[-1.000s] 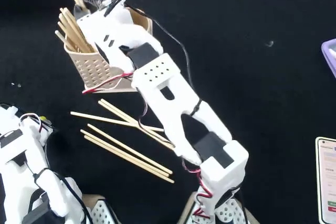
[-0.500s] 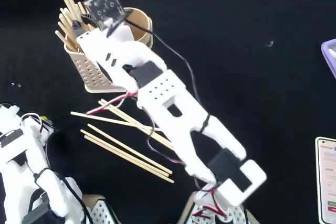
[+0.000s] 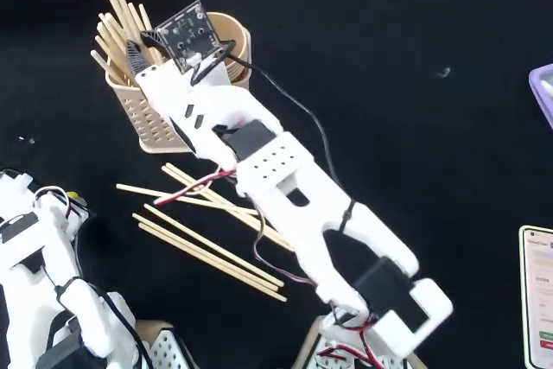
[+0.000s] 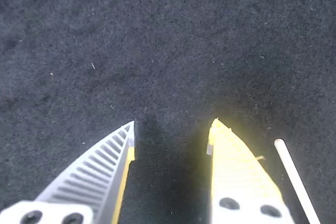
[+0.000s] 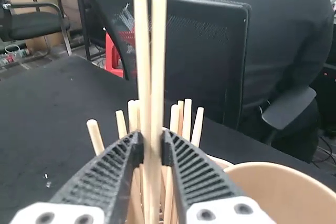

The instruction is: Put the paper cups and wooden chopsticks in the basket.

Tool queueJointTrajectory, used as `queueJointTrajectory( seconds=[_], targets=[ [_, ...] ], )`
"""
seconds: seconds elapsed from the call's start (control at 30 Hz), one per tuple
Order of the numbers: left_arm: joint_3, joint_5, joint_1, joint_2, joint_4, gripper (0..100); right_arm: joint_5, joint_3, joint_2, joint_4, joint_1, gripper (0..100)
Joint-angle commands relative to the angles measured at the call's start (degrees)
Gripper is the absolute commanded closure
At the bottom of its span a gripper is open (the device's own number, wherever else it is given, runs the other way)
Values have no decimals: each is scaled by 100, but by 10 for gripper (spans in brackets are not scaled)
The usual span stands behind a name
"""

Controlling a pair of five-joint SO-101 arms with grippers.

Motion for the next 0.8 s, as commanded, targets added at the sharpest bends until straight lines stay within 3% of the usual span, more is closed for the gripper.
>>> queueJointTrajectory(
  seconds=[0.0, 0.1, 0.3, 0.6, 0.77],
  targets=[
    [-163, -35, 66, -141, -53, 776, 0, 13, -752, 431, -114, 828],
    [-163, -35, 66, -141, -53, 776, -26, 13, -1200, 1002, -123, 765],
    [-163, -35, 66, -141, -53, 776, -9, 22, -2255, 2215, -114, 766],
    [-198, -44, 48, -141, -53, 775, 132, 514, -3758, 5846, -105, 765],
    [-576, -325, 13, -132, 360, 773, 914, 2571, -4251, 5670, -211, 765]
  ],
)
